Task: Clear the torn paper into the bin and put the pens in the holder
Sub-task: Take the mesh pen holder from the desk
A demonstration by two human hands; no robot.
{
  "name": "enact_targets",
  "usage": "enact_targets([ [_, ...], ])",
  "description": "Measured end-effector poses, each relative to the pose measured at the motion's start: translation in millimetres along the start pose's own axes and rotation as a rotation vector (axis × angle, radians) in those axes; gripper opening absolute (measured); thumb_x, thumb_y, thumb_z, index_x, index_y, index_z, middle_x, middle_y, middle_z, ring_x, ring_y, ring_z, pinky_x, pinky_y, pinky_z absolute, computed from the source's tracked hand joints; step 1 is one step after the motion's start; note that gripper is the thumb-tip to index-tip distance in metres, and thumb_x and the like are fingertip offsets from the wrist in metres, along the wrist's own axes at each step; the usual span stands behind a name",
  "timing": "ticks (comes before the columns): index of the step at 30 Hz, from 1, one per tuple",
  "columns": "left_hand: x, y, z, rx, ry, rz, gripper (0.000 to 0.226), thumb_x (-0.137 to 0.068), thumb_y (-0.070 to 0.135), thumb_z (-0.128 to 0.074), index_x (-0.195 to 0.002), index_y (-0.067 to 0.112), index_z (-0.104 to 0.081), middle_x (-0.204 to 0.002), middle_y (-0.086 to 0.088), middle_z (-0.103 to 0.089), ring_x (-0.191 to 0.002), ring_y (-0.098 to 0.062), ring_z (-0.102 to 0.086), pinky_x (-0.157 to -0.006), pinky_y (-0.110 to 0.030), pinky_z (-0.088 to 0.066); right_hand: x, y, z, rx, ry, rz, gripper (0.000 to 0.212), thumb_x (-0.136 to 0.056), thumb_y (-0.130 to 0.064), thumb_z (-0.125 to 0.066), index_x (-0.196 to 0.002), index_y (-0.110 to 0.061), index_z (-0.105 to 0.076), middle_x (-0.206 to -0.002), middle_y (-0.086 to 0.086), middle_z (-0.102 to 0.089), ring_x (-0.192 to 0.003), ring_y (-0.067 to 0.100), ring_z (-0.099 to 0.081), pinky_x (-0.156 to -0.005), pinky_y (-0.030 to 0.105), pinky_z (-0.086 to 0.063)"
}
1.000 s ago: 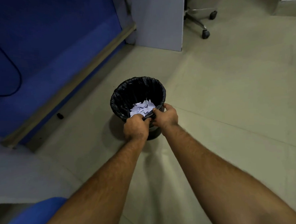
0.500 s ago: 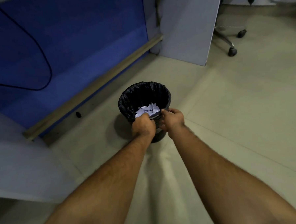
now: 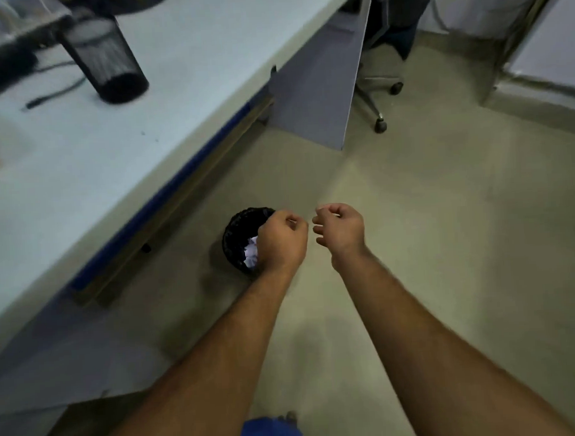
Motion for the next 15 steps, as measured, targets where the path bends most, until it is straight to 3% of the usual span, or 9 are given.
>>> enact_targets([
  [3,10.5,62.9,60.5,0.065,0.023,-0.062,0.014,-0.086,0.027,-0.062,-0.092,0.016,-0.068,-0.086,-0.001,-0.073,-0.08,-0.021,-0.067,-0.07,-0.031,-0.053,37.6,-71.6,-16.8,0.07,-0.016,0.042,0.009,-0.077,-0.03,-0.066,-0.083,-0.022,-0.067,-0.083,0.005,-0.074,-0.076,0.024,-0.072,-0.074,0.042,-0.06],
  [6,6.7,110.9,134.5,0.083,0.083,-0.071,0.013,-0.086,0.027,-0.061,-0.092,0.017,-0.067,-0.085,0.001,-0.071,-0.08,-0.02,-0.066,-0.071,-0.033,-0.054,69.1,-135.3,-46.7,0.137,-0.065,0.056,0.018,-0.066,-0.04,-0.064,-0.079,-0.027,-0.066,-0.082,0.001,-0.074,-0.081,0.025,-0.072,-0.082,0.05,-0.059],
  [10,-33.2,123.4,223.8,0.016,0.287,-0.052,0.016,-0.087,0.024,-0.059,-0.099,0.017,-0.065,-0.09,-0.001,-0.069,-0.083,-0.021,-0.063,-0.072,-0.029,-0.048,93.7,-203.1,-102.8,0.201,-0.185,0.106,0.005,-0.08,-0.029,-0.065,-0.084,-0.027,-0.064,-0.082,0.002,-0.072,-0.078,0.023,-0.069,-0.08,0.047,-0.059],
  [13,-75.0,97.1,260.3,-0.085,0.357,0.006,0.026,-0.087,0.021,-0.059,-0.111,0.011,-0.061,-0.102,-0.009,-0.066,-0.094,-0.028,-0.062,-0.077,-0.032,-0.046,93.3,-229.9,-149.8,0.248,-0.265,0.151,0.01,-0.086,-0.028,-0.067,-0.095,-0.025,-0.063,-0.077,-0.002,-0.066,-0.07,0.016,-0.064,-0.069,0.038,-0.057],
  [15,-103.3,70.3,271.5,-0.208,0.377,0.064,0.04,-0.087,0.022,-0.062,-0.124,0.006,-0.055,-0.119,-0.016,-0.06,-0.109,-0.033,-0.058,-0.09,-0.04,-0.048,86.5,-239.0,-181.8,0.29,-0.322,0.194,0.022,-0.087,-0.027,-0.069,-0.107,-0.022,-0.062,-0.079,-0.005,-0.062,-0.07,0.012,-0.061,-0.065,0.026,-0.048],
])
Point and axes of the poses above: each hand's wrist, its own x-axis away from the middle knuckle, its own z-axis out of the back of the hand, y = z × x, the point moved 2 cm from there along -x, towards the middle knuckle
